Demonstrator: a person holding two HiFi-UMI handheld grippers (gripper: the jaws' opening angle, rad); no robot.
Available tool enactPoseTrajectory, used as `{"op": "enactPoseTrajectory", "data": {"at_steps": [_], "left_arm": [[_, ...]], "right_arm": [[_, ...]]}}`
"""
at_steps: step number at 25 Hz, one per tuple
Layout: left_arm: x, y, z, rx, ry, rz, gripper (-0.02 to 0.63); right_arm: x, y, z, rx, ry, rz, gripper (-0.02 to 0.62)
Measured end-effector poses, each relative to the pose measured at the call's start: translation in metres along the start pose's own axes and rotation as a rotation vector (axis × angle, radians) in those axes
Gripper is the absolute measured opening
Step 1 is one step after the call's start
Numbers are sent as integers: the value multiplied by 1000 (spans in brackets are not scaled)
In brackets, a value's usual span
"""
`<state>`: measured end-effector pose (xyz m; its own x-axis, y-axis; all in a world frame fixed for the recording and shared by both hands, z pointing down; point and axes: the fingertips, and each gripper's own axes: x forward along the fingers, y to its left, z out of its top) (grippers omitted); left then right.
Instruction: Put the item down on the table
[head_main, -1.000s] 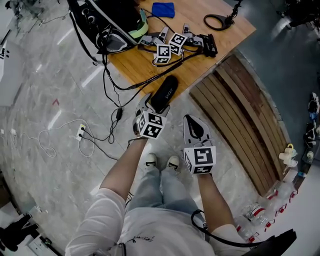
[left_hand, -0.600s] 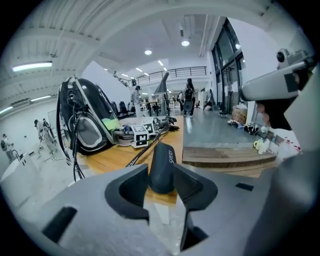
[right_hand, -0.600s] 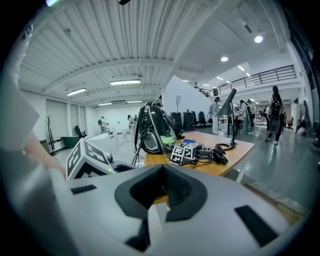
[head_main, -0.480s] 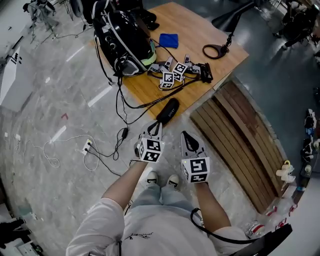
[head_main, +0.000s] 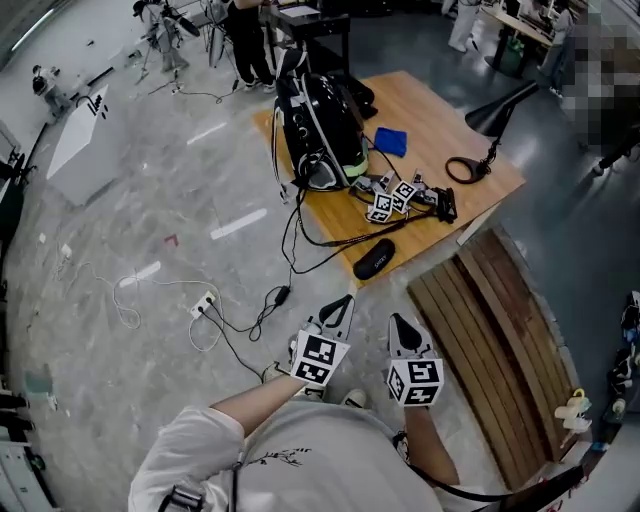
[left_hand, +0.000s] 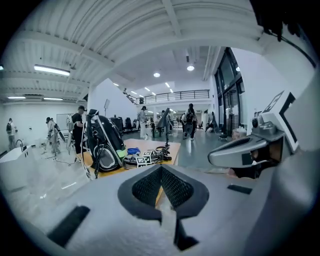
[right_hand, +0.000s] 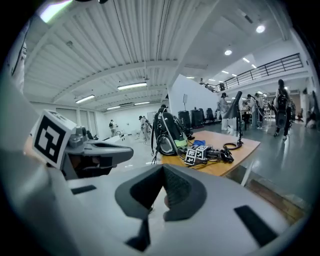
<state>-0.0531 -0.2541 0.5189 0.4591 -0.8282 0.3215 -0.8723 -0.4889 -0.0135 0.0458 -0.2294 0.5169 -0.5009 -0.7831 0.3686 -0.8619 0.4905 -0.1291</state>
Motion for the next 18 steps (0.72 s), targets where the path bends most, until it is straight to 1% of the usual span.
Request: {"op": "enactPoseTrajectory", "data": {"at_steps": [2, 7, 13, 18], "left_arm": [[-14, -1, -3, -29, -3, 23, 6], [-33, 5, -14, -138, 3, 70, 6], [-41, 8, -6, -146, -15, 75, 6], [-45, 2, 1, -146, -38, 81, 6]], "right_arm": [[-7, 7, 4, 16, -24, 2, 3], [-15, 16, 6, 25, -50, -1, 3], [-22, 18, 7, 27, -57, -14, 3], [-24, 20, 7, 17, -55, 1, 3]]}}
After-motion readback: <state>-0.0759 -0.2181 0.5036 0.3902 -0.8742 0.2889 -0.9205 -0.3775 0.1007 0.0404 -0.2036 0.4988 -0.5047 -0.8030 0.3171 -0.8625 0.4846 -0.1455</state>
